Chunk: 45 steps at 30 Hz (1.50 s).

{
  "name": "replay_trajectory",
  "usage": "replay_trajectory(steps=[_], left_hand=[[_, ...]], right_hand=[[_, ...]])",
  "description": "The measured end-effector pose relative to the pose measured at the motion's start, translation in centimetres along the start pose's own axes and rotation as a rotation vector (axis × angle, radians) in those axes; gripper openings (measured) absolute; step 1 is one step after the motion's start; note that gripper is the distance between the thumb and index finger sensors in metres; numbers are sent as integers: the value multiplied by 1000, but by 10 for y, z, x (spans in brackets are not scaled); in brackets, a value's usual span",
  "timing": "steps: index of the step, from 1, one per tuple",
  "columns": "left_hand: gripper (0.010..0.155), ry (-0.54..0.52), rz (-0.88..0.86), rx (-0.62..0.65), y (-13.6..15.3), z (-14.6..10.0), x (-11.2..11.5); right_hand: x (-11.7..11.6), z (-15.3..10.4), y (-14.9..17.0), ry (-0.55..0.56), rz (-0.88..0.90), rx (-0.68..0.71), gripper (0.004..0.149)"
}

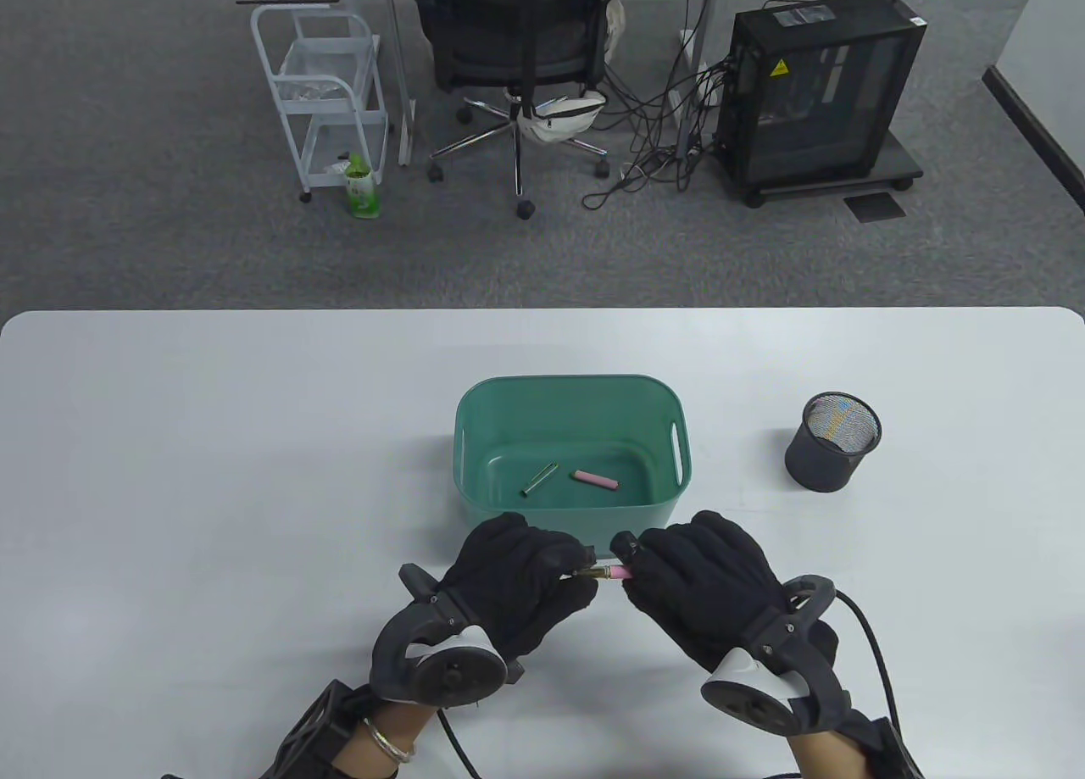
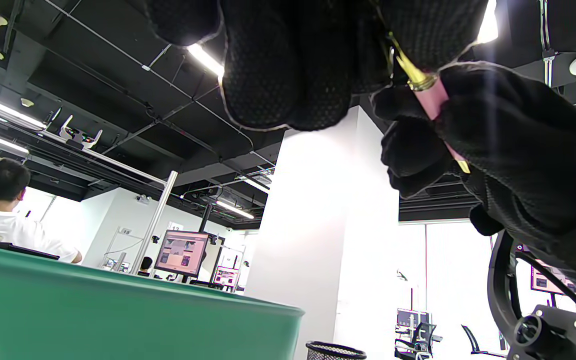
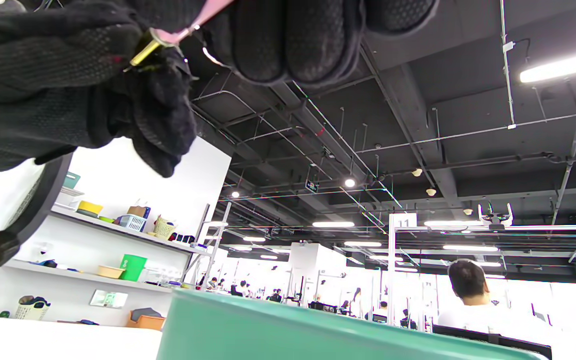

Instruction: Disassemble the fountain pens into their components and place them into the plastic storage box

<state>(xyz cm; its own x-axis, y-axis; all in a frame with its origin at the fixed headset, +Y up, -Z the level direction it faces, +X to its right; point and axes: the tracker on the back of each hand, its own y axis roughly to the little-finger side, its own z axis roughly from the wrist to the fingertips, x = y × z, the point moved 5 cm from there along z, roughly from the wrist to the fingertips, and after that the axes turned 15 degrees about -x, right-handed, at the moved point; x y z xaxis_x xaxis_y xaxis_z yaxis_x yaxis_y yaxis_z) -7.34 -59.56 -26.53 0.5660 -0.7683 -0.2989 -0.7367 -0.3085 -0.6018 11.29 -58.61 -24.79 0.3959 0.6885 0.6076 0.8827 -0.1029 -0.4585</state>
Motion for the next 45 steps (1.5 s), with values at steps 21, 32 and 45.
replay_trajectory(steps=[21, 32, 45], left_hand=[[53, -1, -25, 1, 2, 0, -1], [62, 1, -21, -11, 4, 0, -2], [51, 19, 10, 1, -2, -1, -4]], right_hand=[[1, -2, -3, 2, 7, 8, 44], [1, -1, -1, 3, 1, 3, 44], [0, 0, 2, 2, 4, -10, 44]])
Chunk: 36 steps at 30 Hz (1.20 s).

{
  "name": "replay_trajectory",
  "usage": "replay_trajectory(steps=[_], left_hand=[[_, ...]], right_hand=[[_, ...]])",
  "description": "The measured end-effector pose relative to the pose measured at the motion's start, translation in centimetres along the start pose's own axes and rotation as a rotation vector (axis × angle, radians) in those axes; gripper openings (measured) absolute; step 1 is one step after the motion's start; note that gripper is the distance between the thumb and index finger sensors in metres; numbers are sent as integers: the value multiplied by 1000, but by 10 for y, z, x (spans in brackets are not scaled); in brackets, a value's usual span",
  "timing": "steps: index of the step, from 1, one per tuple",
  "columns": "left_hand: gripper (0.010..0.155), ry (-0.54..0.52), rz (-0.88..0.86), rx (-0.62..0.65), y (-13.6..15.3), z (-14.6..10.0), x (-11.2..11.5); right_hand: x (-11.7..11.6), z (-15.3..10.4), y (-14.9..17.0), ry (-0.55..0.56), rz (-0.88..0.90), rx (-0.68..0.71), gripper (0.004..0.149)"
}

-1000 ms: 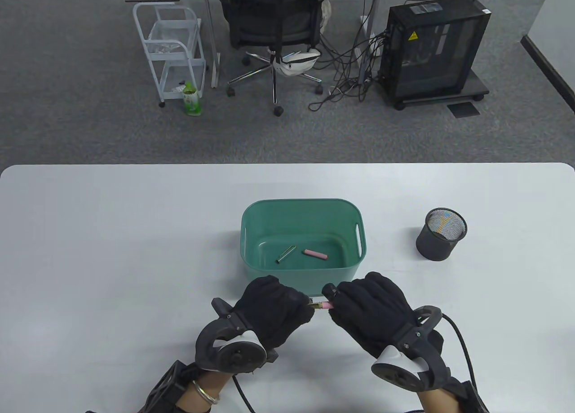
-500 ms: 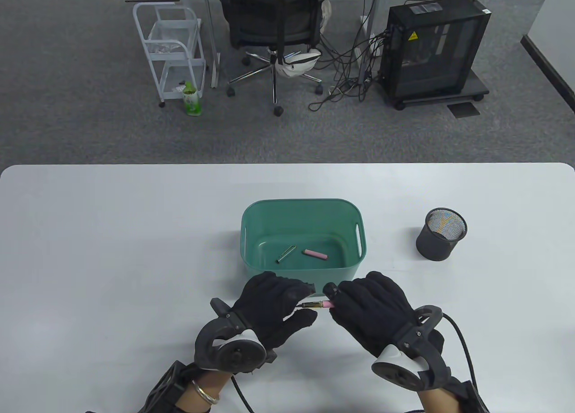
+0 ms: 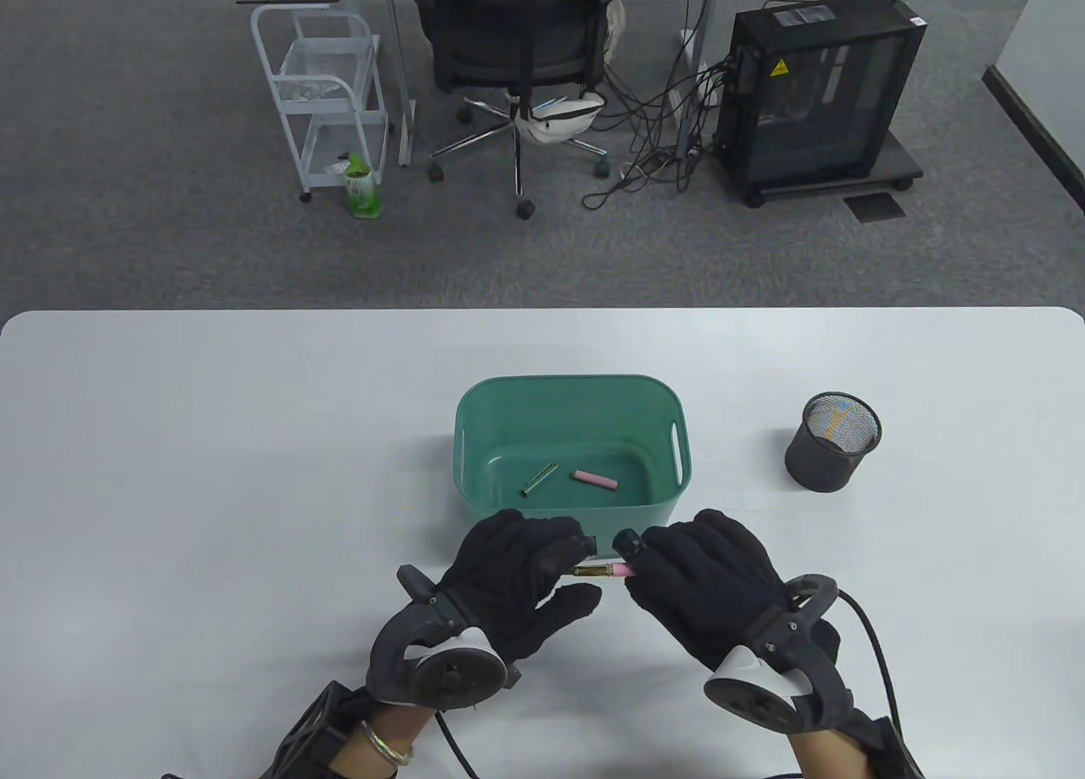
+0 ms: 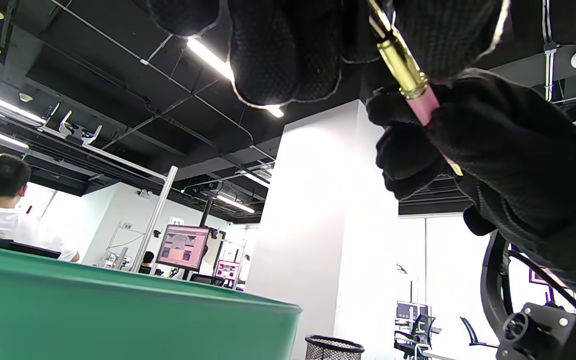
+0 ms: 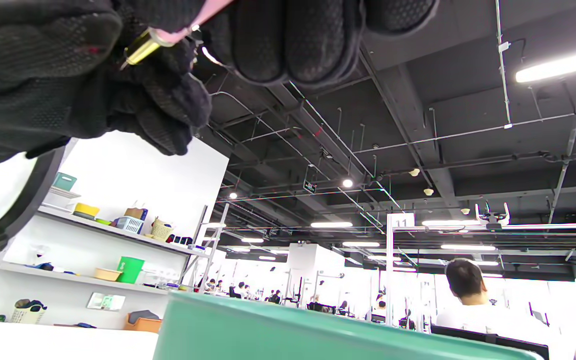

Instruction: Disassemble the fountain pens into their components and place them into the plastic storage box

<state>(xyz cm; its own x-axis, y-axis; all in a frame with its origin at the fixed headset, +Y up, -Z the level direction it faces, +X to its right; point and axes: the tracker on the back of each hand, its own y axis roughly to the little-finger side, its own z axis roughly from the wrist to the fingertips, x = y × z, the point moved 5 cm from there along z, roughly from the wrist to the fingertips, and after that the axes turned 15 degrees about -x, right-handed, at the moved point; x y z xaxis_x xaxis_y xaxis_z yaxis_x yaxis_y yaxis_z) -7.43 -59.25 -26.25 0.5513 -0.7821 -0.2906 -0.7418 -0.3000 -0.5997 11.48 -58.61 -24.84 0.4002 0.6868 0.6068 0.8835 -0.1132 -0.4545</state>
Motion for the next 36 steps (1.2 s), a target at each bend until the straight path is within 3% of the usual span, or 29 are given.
replay_trajectory(steps=[12, 36], left_hand=[[42, -9, -1, -2, 0, 0, 1], [51, -42, -40, -11, 4, 2, -2]], right_hand=[[-2, 0, -1, -12, 0, 7, 44], [-2, -2, -5, -10, 12, 22, 44]])
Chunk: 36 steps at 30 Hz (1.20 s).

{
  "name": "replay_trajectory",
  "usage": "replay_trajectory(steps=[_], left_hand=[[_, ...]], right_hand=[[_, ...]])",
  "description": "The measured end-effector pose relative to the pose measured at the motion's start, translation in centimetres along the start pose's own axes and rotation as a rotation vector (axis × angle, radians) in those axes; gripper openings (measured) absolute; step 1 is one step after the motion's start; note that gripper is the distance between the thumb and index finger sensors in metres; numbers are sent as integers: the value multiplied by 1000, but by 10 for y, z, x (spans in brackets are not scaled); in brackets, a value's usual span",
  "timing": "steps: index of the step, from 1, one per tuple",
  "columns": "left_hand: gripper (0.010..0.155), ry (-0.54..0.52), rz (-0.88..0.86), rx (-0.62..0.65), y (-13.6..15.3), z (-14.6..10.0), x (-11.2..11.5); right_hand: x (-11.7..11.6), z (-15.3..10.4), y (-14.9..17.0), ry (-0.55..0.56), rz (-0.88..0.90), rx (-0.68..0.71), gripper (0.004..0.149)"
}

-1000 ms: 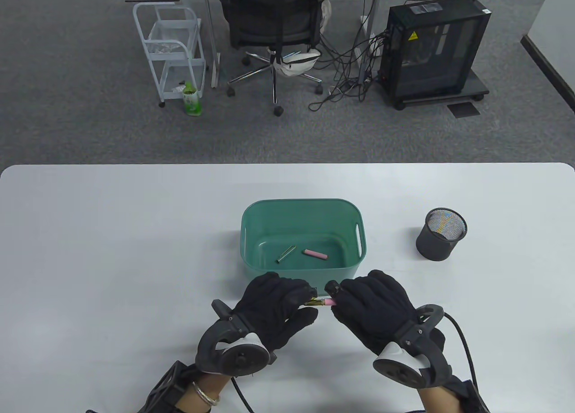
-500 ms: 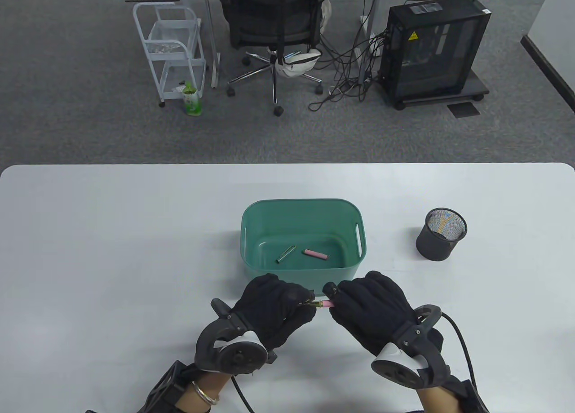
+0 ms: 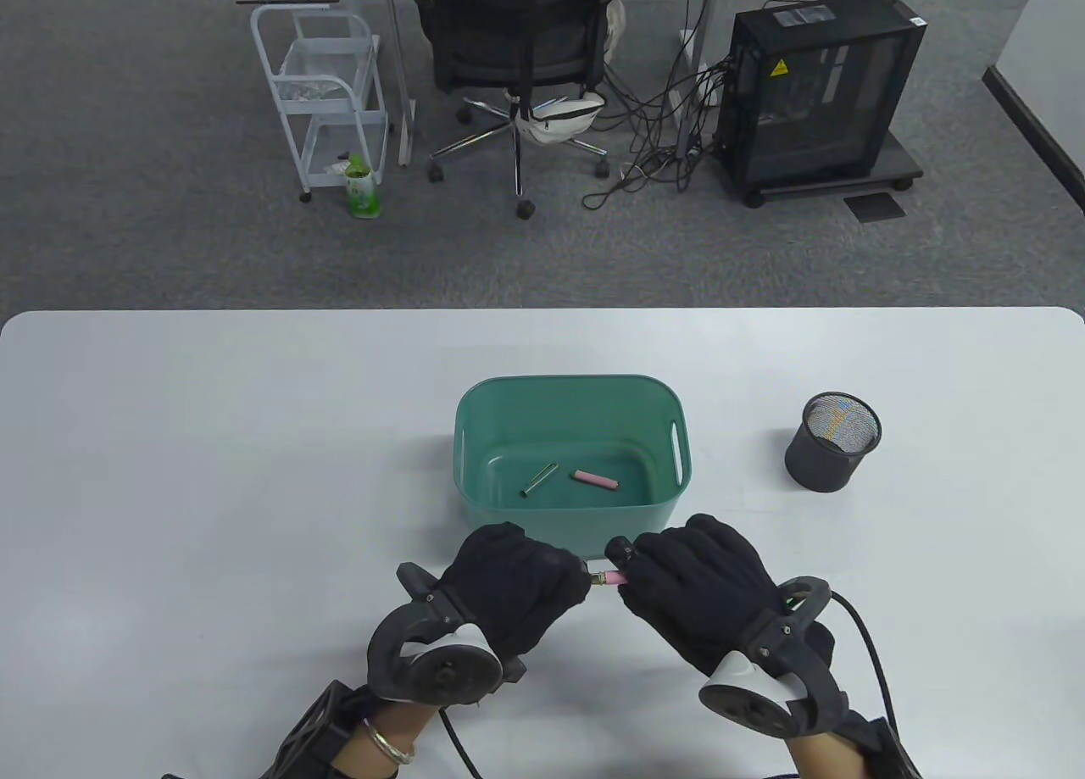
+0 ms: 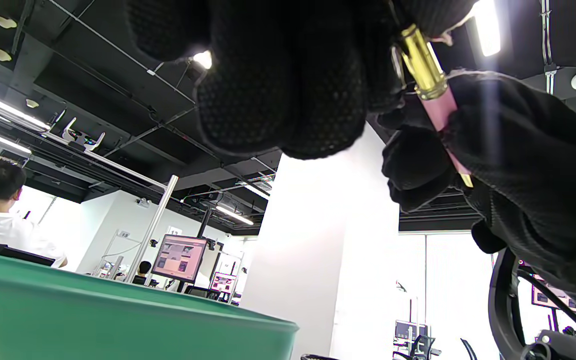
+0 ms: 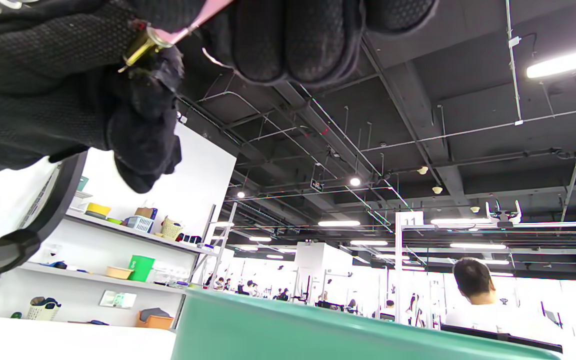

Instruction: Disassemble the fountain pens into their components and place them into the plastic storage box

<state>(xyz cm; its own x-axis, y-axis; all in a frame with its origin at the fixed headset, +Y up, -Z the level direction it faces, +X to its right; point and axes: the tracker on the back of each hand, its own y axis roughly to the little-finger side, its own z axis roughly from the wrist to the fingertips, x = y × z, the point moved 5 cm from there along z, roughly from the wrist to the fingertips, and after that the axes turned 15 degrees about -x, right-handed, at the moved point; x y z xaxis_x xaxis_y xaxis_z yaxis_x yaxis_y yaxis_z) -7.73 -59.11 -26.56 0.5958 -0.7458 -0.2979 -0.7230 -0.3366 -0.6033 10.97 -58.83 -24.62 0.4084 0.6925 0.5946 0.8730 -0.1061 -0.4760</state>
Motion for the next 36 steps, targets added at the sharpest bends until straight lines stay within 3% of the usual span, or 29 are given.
replay_trajectory(steps=[11, 22, 36], left_hand=[[59, 21, 24, 2, 0, -1, 2], [46, 22, 42, 14, -4, -2, 4], [45, 35, 29, 18, -4, -2, 5]], right_hand=[[3, 1, 4, 13, -6, -14, 44], [4, 0, 6, 22, -4, -19, 44], [4, 0, 5, 16, -5, -14, 44]])
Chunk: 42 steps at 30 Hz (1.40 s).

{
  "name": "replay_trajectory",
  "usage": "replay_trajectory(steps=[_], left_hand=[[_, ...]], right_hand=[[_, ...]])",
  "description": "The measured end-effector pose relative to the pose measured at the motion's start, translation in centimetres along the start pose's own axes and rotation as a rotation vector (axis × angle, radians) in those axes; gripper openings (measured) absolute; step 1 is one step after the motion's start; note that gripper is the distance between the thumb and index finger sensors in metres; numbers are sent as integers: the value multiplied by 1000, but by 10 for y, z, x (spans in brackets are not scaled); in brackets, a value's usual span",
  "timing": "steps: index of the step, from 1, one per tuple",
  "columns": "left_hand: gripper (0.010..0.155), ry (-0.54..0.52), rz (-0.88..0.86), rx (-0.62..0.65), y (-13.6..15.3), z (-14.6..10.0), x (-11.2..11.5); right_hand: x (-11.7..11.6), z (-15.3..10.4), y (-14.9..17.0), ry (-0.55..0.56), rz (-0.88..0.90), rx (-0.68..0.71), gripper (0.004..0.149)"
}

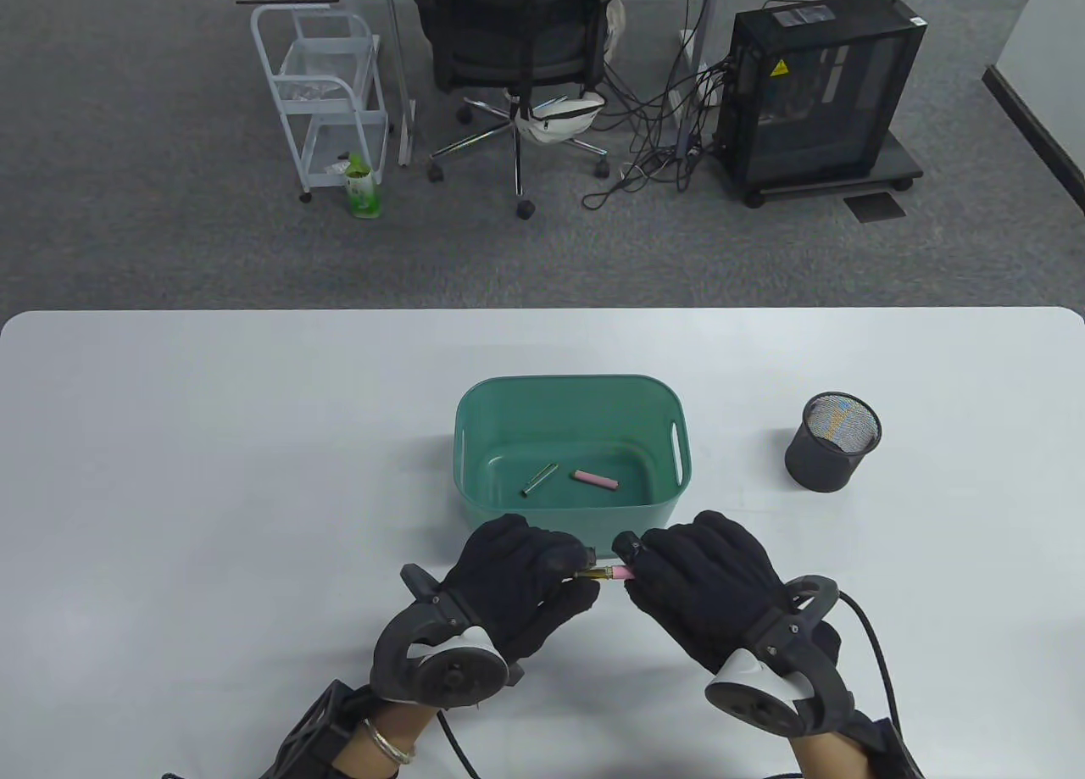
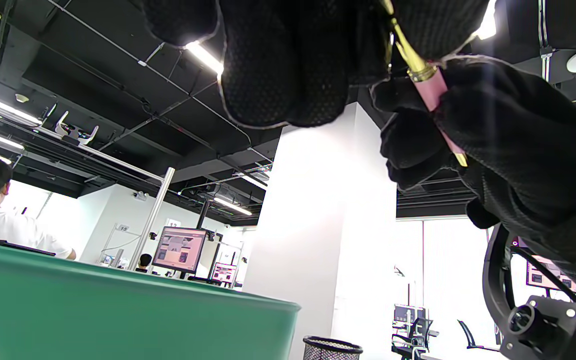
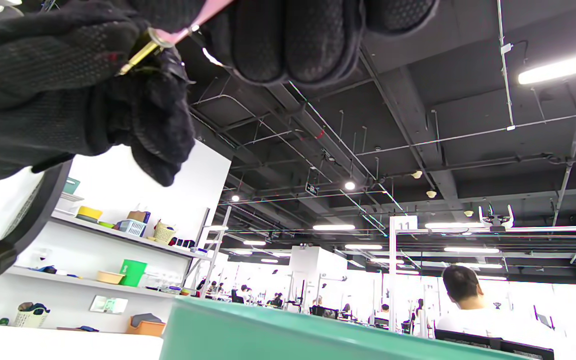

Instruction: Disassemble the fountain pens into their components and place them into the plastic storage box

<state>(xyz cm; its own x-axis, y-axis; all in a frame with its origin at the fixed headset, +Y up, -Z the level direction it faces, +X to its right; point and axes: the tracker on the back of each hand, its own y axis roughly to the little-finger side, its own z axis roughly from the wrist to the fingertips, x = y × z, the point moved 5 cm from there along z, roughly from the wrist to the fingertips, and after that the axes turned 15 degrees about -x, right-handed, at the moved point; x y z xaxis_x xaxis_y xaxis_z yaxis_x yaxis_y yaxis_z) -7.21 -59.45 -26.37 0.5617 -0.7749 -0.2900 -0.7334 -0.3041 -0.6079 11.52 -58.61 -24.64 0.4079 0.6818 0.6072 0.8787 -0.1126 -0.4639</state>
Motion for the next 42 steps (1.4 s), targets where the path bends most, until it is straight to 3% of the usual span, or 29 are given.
replay_trajectory(steps=[29, 42], left_hand=[[61, -5, -32, -9, 5, 0, -3], [52, -15, -2, 13, 0, -2, -2]], right_hand=[[-1, 0, -1, -4, -4, 2, 44], [-1, 1, 0, -9, -7, -2, 44]])
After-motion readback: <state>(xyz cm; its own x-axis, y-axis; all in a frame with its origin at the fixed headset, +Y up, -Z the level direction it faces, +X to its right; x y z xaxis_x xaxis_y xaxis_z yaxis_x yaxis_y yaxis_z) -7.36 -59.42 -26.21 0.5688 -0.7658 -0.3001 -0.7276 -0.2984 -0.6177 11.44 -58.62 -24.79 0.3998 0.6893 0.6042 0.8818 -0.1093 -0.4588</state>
